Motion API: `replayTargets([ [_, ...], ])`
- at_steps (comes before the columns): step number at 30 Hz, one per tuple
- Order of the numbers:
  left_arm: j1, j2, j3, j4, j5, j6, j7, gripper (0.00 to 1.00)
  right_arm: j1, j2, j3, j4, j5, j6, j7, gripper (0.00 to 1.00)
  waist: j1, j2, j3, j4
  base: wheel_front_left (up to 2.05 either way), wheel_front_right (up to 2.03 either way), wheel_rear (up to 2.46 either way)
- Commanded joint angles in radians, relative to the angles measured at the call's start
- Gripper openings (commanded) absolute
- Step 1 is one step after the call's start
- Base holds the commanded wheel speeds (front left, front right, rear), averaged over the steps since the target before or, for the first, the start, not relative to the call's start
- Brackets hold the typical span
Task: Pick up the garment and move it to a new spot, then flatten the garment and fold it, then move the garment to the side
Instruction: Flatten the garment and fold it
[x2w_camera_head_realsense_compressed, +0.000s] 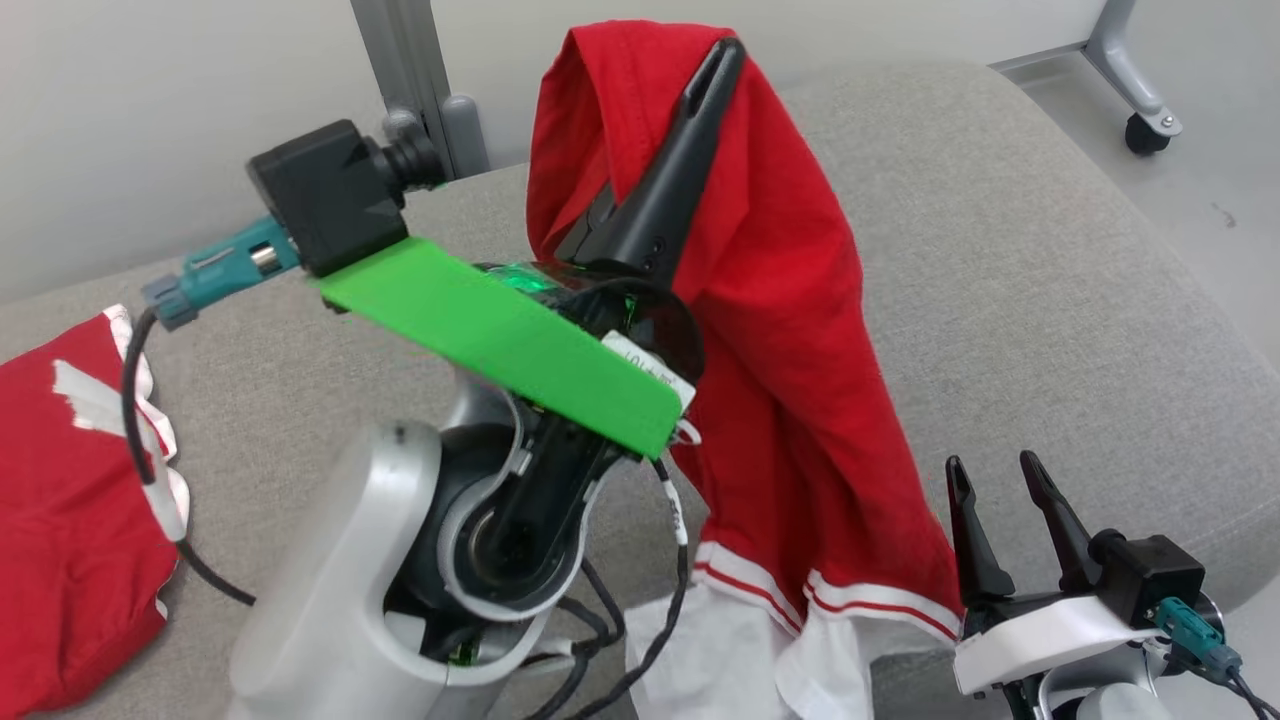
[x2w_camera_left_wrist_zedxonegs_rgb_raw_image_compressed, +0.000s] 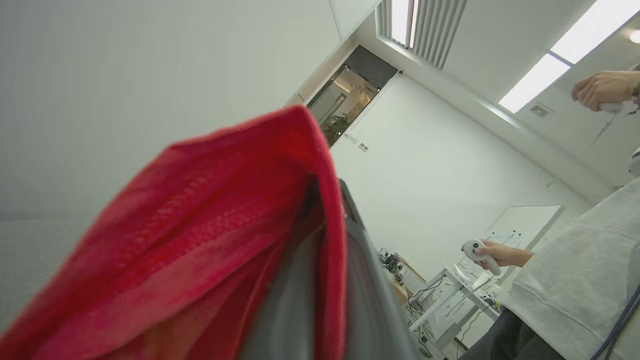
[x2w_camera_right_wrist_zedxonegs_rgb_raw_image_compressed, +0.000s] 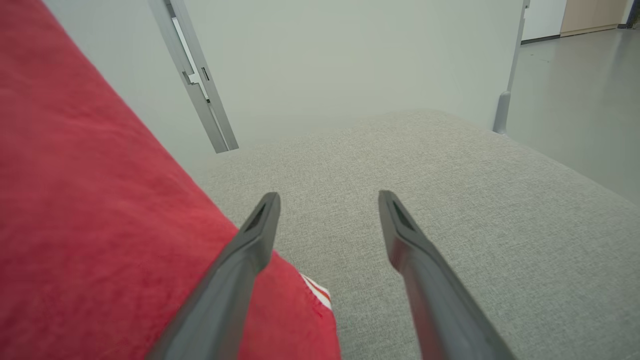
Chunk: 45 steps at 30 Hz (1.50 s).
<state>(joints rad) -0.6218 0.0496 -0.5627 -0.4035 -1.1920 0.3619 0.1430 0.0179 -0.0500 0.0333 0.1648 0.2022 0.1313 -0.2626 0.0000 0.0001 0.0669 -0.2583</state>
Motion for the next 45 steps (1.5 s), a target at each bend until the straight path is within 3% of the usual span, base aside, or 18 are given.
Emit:
replayTargets([
  [1, -0.016, 0.002, -0.003, 0.039, 0.004, 0.002, -0.017, 0.0, -0.013, -0.001, -0.001, -0.005, 0.012, -0.001, -0.003, 1.0, 0.0, -0.0001, 0.028, -0.008, 0.0, 0.0, 0.0],
  [8, -0.059, 0.031, 0.088, 0.375, 0.071, -0.014, -0.147, 0.0, -0.05, -0.001, 0.012, -0.004, 0.024, -0.001, -0.003, 1.0, 0.0, -0.0001, 0.087, -0.034, 0.0, 0.0, 0.0],
  [16, -0.123, 0.106, 0.218, 0.787, 0.096, -0.069, -0.286, 0.02, -0.077, -0.001, 0.023, 0.0, 0.028, -0.001, -0.003, 1.0, 0.0, -0.0001, 0.127, -0.072, 0.0, 0.0, 0.0],
  [17, -0.126, 0.113, 0.226, 0.832, 0.097, -0.086, -0.298, 0.22, -0.078, -0.001, 0.023, 0.001, 0.027, -0.001, -0.003, 1.0, 0.0, -0.0001, 0.131, -0.074, 0.0, 0.0, 0.0],
  [20, -0.125, 0.116, 0.231, 0.936, 0.086, -0.151, -0.316, 0.49, -0.08, -0.001, 0.021, 0.005, 0.023, -0.001, -0.003, 1.0, 0.0, -0.0001, 0.138, -0.075, 0.0, 0.0, 0.0],
  [21, -0.12, 0.113, 0.227, 0.971, 0.08, -0.177, -0.309, 0.97, -0.08, -0.001, 0.02, 0.006, 0.021, -0.001, -0.003, 1.0, 0.0, -0.0001, 0.139, -0.073, 0.0, 0.0, 0.0],
  [22, -0.118, 0.115, 0.225, 0.997, 0.079, -0.193, -0.31, 1.0, -0.079, -0.001, 0.018, 0.006, 0.019, -0.001, -0.003, 1.0, 0.0, -0.0001, 0.139, -0.071, 0.0, 0.0, 0.0],
  [27, -0.092, 0.143, 0.172, 1.09, 0.134, -0.268, -0.334, 1.0, -0.08, -0.001, 0.015, 0.009, 0.007, -0.001, -0.003, 1.0, 0.0, -0.0001, 0.129, -0.055, 0.0, 0.0, 0.0],
  [32, -0.009, 0.183, 0.092, 1.075, 0.227, -0.318, -0.371, 1.0, -0.058, -0.001, 0.006, 0.008, -0.006, -0.001, -0.003, 1.0, 0.0, -0.0001, 0.102, -0.033, 0.0, 0.0, 0.0],
  [39, 0.147, 0.223, 0.022, 0.971, 0.296, -0.294, -0.38, 1.0, -0.036, -0.001, -0.003, 0.001, -0.026, -0.001, -0.003, 1.0, 0.0, -0.0001, 0.08, 0.008, 0.0, 0.0, 0.0],
  [45, 0.251, 0.211, -0.063, 0.896, 0.301, -0.29, -0.291, 1.0, -0.04, -0.001, 0.0, -0.004, -0.039, -0.001, -0.003, 1.0, 0.0, -0.0001, 0.082, 0.028, 0.0, 0.0, 0.0],
])
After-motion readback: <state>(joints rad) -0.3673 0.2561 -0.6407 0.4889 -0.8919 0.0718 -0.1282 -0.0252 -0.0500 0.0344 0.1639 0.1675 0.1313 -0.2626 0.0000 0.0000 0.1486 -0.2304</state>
